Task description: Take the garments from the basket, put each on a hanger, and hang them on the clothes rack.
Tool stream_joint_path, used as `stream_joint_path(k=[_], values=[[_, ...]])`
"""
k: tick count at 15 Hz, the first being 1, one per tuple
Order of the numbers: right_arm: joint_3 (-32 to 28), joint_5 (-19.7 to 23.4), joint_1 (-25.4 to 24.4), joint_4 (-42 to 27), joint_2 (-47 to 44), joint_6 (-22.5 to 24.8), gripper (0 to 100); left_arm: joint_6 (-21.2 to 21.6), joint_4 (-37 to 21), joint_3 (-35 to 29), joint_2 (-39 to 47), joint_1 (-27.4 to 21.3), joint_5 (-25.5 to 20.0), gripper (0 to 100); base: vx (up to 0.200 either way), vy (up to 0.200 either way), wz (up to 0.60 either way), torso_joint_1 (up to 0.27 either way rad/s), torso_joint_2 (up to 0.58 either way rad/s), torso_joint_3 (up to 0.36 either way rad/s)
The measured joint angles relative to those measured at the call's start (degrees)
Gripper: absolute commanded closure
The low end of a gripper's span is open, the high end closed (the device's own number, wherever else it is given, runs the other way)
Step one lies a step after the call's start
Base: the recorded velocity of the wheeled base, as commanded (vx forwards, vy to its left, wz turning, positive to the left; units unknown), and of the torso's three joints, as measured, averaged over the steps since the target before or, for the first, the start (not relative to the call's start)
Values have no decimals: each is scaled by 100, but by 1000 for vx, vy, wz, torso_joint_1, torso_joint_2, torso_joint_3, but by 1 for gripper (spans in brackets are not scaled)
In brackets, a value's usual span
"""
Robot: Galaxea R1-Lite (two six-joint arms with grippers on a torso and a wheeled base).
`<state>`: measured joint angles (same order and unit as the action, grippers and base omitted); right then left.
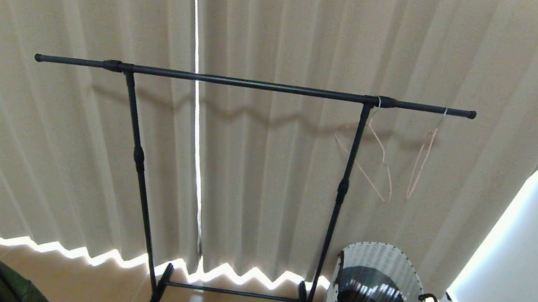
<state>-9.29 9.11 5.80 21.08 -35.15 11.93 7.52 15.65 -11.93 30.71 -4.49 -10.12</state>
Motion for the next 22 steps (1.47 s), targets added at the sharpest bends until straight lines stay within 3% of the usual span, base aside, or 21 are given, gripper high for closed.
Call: stream_joint_path(k=[8, 16, 22], values=[[-2, 2, 0, 0, 1, 0, 0, 13, -13, 20, 0, 0, 0, 100, 0, -200, 0, 7, -1, 2], [-2, -2, 0, 0, 0, -1, 0, 13, 11, 52, 5, -5, 0, 100, 0, 0, 0, 0, 0, 0], [-2, 2, 0, -1, -2, -1, 0, 13, -16, 39, 10, 0, 0, 100, 200, 0, 0, 0, 1, 3]])
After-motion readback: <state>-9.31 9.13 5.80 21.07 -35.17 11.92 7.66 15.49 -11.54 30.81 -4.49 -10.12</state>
